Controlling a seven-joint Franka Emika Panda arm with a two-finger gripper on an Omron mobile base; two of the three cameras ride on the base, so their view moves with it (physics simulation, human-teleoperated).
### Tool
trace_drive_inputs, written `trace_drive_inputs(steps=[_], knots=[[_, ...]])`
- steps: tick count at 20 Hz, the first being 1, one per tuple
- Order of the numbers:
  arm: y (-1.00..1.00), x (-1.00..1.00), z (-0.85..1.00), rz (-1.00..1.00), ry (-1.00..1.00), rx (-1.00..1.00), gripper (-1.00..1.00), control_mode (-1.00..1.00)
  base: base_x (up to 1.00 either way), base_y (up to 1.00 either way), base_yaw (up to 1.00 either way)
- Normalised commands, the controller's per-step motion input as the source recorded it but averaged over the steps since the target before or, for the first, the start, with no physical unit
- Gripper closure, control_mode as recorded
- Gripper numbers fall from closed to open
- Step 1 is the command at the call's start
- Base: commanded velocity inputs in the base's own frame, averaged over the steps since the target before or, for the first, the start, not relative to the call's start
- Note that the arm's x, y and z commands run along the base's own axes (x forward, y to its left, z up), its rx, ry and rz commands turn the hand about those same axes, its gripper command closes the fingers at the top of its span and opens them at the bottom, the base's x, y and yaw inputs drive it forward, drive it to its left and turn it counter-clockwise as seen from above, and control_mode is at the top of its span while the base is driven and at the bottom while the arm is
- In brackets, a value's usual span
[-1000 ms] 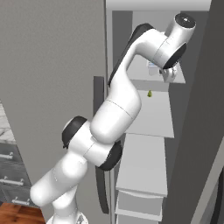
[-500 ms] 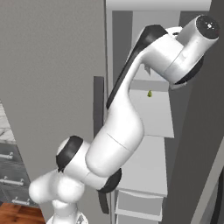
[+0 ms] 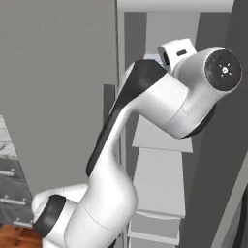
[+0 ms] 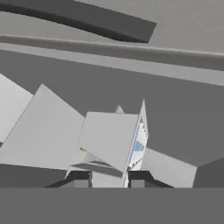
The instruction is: Open the freezer door, pick up the ice cube tray from the freezer, and place it on the dining counter.
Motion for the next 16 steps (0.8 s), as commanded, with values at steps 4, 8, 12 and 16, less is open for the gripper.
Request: trace_drive_inputs(steps=[4, 8, 12, 16], knots=[[0.32, -1.00, 0.00, 0.00, -0.40, -0.09, 1.00, -1.00, 0.00, 0.00, 0.00], [0.41, -1.00, -0.06, 0.00, -0.30, -0.12, 1.00, -1.00, 0.00, 0.00, 0.00], [0.36, -1.00, -0.02, -0.02, -0.11, -0.06, 1.00, -1.00, 0.00, 0.00, 0.00], [0.19, -1.00, 0.00, -0.07, -0.01, -0.01, 1.00, -1.00, 0.00, 0.00, 0.00]])
